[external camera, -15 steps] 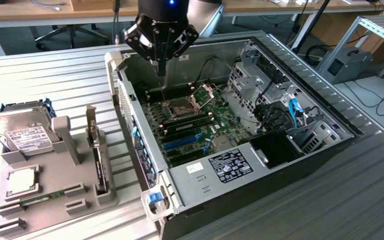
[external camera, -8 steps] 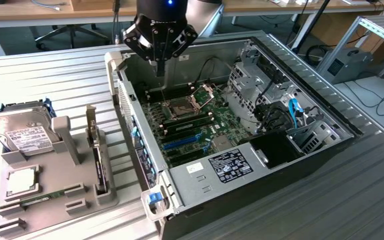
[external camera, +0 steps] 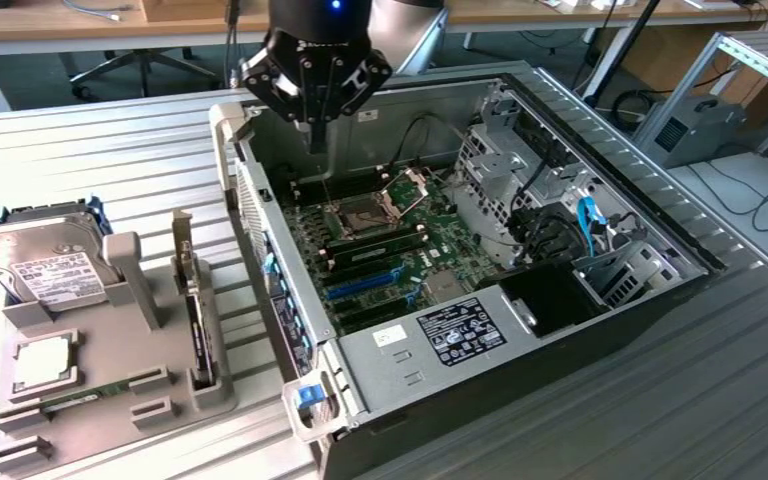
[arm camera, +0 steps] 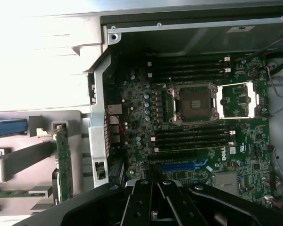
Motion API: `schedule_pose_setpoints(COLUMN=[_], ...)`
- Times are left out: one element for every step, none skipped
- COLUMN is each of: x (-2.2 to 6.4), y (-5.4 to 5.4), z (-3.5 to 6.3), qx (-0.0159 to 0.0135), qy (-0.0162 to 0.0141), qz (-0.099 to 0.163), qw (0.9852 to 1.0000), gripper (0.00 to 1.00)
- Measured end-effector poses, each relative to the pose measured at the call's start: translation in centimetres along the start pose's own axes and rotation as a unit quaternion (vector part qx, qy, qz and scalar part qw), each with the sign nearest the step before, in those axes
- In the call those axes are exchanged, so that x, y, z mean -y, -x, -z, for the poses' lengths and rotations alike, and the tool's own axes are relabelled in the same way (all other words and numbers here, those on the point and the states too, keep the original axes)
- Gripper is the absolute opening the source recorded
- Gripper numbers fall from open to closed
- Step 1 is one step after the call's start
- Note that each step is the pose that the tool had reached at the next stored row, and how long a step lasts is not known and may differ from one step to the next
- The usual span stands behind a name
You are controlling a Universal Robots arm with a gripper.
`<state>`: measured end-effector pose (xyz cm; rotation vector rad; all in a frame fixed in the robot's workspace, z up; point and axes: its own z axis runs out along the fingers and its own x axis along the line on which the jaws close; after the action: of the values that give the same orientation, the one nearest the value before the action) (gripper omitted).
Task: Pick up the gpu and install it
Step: 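Reach for the gpu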
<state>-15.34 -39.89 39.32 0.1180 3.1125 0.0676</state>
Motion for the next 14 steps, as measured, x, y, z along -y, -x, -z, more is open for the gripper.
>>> schedule_pose_setpoints(x=[0.01,0.01,0.01,0.02,0.02,0.02,0.03,0.03,0.04,0.04,0.04,0.05,0.05,0.06], y=[-0.07,-0.11,-0.17,-0.22,-0.27,-0.32,-0.38,-0.43,-0.48,-0.54,-0.58,-0.64,-0.69,-0.73], z=[0.0,0.0,0.0,0.0,0.01,0.01,0.01,0.01,0.01,0.01,0.01,0.01,0.02,0.02], qx=[0.0,0.0,0.0,0.0,0.0,0.0,0.0,0.0,0.0,0.0,0.0,0.0,0.0,0.0], qy=[0.0,0.0,0.0,0.0,0.0,0.0,0.0,0.0,0.0,0.0,0.0,0.0,0.0,0.0], qz=[0.0,0.0,0.0,0.0,0.0,0.0,0.0,0.0,0.0,0.0,0.0,0.0,0.0,0.0], qw=[1.0,1.0,1.0,1.0,1.0,1.0,1.0,1.0,1.0,1.0,1.0,1.0,1.0,1.0], gripper=[0.11,0.11,0.11,0.11,0.11,0.11,0.11,0.11,0.11,0.11,0.11,0.11,0.11,0.11])
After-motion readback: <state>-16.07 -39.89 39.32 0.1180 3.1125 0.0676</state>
